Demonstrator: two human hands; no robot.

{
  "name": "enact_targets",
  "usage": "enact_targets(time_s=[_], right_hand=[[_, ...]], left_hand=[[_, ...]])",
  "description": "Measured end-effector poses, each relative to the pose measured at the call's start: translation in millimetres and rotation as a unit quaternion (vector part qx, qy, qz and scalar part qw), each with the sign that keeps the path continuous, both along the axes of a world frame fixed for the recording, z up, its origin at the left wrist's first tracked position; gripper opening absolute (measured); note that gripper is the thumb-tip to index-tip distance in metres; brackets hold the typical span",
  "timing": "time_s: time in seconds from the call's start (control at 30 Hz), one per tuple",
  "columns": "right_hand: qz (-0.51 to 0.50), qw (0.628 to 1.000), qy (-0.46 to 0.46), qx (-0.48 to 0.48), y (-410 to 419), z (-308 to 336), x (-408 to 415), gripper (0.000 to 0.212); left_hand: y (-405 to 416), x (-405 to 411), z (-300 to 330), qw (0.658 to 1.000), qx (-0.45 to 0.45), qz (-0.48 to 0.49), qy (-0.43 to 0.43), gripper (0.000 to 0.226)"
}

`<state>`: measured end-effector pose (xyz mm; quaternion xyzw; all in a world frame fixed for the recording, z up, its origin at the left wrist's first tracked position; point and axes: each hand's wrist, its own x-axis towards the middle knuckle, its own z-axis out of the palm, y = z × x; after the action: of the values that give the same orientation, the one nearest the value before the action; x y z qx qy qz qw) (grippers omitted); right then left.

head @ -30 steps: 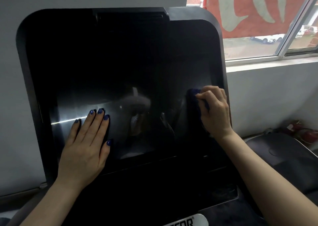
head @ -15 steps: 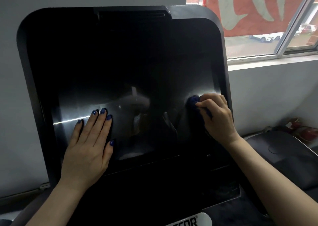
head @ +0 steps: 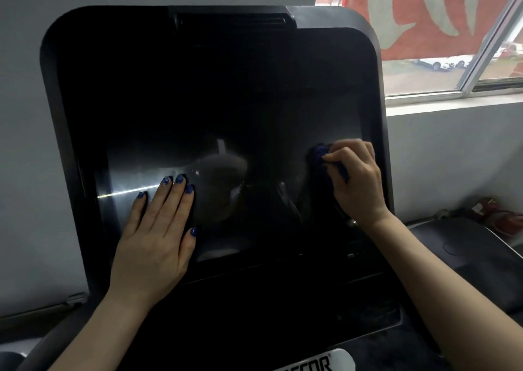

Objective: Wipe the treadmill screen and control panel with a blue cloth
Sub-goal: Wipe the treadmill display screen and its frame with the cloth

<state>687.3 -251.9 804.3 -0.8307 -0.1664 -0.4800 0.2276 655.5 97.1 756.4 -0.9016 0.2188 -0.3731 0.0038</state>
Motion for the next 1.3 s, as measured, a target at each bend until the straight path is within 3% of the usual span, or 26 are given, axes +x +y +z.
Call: enact_targets(time_s=[0.13,0.23,0.37,0.6,0.8,1.1,1.3], right_hand=[[0.019,1.000,0.010,-0.007,16,0,3,0.003],[0.035,0.998,0.032,-0.044,5,-4,-4,0.008],[0.000,1.000,0.031,-0.001,8,4,2,0.021],[0.059,0.996,0.038,-0.055,22,-3,-5,0.011],[0.033,0.999,0.018,-0.008,42,10,8,0.007],[0.064,0.997,0.004,-0.035,48,4,7,0.011],[0.048,0.999,-0.005,-0.016,54,3,6,0.014]], left_hand=[[0,0,-1,1.000,0.001,-0.002,0.000,0.059],[1,1,-1,1.000,0.000,-0.002,-0.001,0.059],[1,1,-1,1.000,0.005,-0.003,-0.003,0.058],[2,1,-2,1.000,0.003,-0.006,-0.002,0.058],[2,1,-2,1.000,0.007,-0.005,-0.007,0.059],[10,-3,7,0.999,0.007,-0.043,0.030,0.058],[40,-14,23,0.999,-0.011,-0.031,-0.015,0.055]])
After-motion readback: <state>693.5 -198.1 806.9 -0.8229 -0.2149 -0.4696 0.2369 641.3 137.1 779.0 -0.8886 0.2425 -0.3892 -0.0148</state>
